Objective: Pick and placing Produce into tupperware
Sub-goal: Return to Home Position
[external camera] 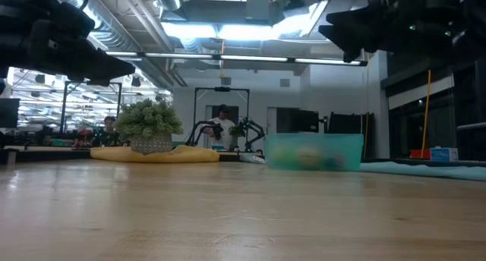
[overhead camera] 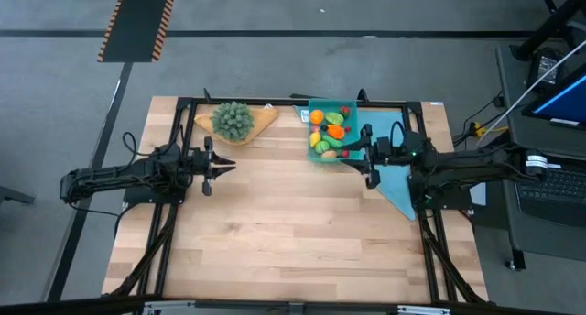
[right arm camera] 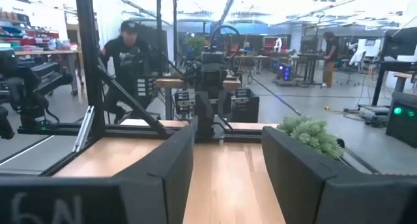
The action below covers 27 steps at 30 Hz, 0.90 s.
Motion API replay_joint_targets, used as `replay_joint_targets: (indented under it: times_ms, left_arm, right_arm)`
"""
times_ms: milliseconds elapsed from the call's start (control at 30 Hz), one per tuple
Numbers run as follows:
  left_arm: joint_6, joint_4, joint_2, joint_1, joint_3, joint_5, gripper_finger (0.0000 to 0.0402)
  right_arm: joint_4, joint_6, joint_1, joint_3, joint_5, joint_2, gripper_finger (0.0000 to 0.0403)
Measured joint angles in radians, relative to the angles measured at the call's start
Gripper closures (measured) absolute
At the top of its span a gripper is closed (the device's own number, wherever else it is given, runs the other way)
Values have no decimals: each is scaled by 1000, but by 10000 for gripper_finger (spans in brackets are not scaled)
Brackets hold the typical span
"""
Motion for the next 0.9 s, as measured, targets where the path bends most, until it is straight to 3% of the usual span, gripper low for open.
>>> replay_joint_targets:
  times_ms: [367,533,633,800,900]
  left_arm:
    - [0,0,0,0,0,-1,370]
    - [1,0,0,0,0,-1,380]
    - [1,1,0,0,0,-1,386]
    - [1,-1,0,0,0,-1,395]
    - [1,-1,0,0,0,-1,400]
  right_arm:
    - [-48,46,0,-4,0,-6,221]
    - [-193,3,6,-4,0,-33,221]
    - [-302,-23,35,-4,1,-134,221]
    - [-521,-111,131,-4,-2,-420,221]
    - [-562,-104,160,-43,-11,-574,221]
